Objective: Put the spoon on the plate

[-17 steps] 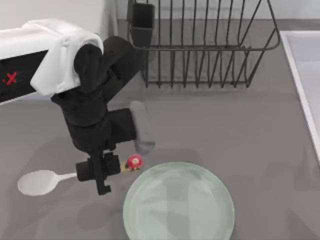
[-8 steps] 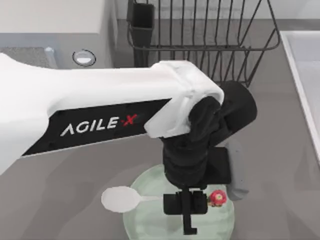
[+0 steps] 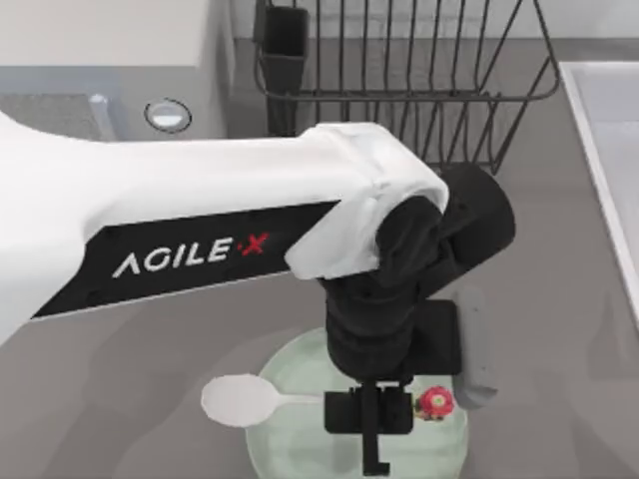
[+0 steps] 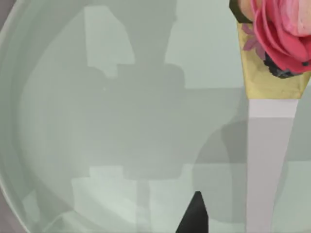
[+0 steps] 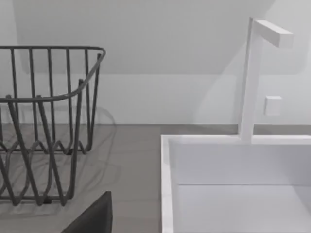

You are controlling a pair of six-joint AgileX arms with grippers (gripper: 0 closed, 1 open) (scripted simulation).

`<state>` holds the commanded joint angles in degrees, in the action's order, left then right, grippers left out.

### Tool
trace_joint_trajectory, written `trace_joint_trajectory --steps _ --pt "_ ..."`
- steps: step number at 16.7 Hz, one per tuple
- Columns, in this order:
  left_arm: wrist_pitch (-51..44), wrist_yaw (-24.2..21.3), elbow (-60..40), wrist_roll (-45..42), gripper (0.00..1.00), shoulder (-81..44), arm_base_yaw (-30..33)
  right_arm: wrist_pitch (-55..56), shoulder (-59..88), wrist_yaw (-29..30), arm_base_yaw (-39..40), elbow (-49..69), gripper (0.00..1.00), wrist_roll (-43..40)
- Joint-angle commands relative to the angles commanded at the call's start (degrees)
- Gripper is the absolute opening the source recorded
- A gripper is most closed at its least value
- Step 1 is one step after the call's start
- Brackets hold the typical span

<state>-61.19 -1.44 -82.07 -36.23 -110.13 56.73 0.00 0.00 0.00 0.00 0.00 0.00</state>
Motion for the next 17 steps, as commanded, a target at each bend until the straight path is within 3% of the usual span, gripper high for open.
trace_joint_trajectory --steps 10,17 --pt "-2.2 -2.8 2.5 -3.8 0.00 5.1 4.3 0.0 0.0 0.0 0.0 0.0 1.00 0.0" --pt "2.2 -1.9 2.3 -1.9 0.00 3.4 3.3 0.0 0.0 0.0 0.0 0.0 1.00 0.0"
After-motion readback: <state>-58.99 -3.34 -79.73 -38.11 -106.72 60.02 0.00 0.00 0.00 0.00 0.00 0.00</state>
